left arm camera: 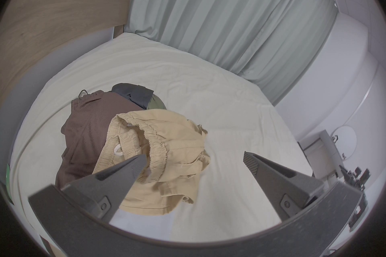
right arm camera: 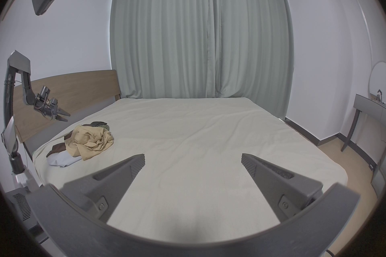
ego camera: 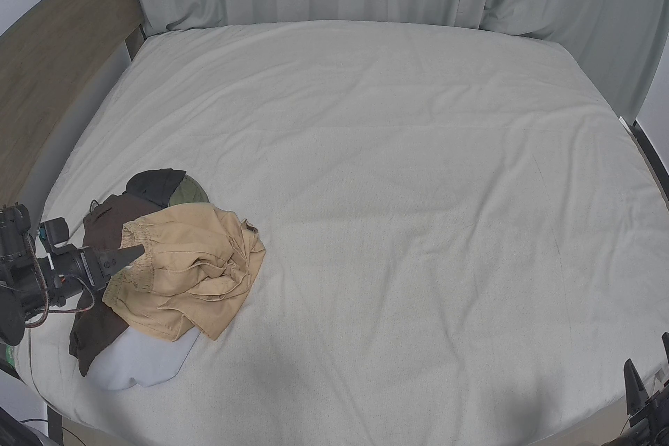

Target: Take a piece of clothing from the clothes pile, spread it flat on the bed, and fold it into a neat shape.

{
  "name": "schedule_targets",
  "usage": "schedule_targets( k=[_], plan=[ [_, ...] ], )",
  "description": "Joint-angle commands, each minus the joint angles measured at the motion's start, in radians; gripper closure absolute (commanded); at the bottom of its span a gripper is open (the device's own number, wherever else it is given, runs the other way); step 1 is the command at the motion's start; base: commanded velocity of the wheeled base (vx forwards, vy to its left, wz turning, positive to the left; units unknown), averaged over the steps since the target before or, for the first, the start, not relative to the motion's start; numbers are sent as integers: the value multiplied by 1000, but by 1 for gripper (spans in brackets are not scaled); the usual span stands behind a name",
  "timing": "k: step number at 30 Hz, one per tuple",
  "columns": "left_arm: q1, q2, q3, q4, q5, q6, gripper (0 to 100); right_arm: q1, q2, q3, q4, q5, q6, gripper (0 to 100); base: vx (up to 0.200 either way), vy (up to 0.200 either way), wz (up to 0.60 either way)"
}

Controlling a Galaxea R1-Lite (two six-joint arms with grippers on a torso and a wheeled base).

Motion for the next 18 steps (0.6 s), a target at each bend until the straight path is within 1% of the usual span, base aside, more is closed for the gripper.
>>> schedule_targets(
  k=[1, 9, 10, 12, 15, 18],
  plan=[
    [2, 99, 1, -18, 0, 47, 0, 0, -16, 18, 0, 0, 0, 0, 0, 0, 0],
    [1, 181, 0, -87, -7, 56, 0, 0, -16, 18, 0, 0, 0, 0, 0, 0, 0],
    [2, 202, 6, -122, -20, 57, 0, 0, -16, 18, 0, 0, 0, 0, 0, 0, 0],
    [2, 225, 7, -150, -37, 62, 0, 0, -16, 18, 0, 0, 1, 0, 0, 0, 0],
    [5, 247, 10, -173, -60, 93, 0, 0, -16, 18, 0, 0, 3, 0, 0, 0, 0],
    [12, 264, 9, -176, -64, 129, 0, 0, -16, 18, 0, 0, 3, 0, 0, 0, 0]
  ],
)
